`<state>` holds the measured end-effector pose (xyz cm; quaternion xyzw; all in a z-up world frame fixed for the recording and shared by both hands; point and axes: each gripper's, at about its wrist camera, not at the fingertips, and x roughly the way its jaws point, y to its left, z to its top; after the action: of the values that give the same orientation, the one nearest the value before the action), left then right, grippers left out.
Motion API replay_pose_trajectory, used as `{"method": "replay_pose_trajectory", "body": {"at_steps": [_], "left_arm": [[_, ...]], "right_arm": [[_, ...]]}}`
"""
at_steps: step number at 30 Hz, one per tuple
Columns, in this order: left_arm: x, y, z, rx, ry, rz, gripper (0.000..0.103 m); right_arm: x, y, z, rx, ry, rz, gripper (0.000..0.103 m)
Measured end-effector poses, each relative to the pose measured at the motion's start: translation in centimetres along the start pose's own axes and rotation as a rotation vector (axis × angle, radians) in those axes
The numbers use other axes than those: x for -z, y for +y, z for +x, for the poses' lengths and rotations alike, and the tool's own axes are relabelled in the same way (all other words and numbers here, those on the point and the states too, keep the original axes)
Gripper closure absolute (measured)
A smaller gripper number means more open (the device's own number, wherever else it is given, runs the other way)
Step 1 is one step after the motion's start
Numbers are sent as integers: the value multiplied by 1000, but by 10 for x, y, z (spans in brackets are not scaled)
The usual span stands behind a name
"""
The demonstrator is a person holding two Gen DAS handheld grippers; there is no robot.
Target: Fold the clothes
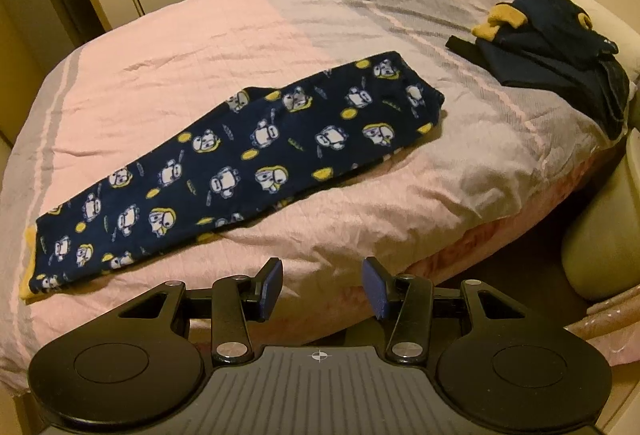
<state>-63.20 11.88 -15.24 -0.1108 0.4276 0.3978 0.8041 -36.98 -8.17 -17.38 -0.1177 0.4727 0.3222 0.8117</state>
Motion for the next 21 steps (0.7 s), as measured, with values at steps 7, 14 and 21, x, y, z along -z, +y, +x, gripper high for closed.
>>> {"method": "replay_pose_trajectory", "body": {"at_steps": [7,14,21], "left_arm": [[-4,3,7,-9,21,-6,52],[-15,-4,24,-30,66,-30,51],[-42,-28,51,-64,111,-60,51]], "right_arm": [[-5,3,8,-3,23,-11,55],[-23,4,27,-14,57,-48,55],[-64,-4,60,-35,102,-100,55]]}}
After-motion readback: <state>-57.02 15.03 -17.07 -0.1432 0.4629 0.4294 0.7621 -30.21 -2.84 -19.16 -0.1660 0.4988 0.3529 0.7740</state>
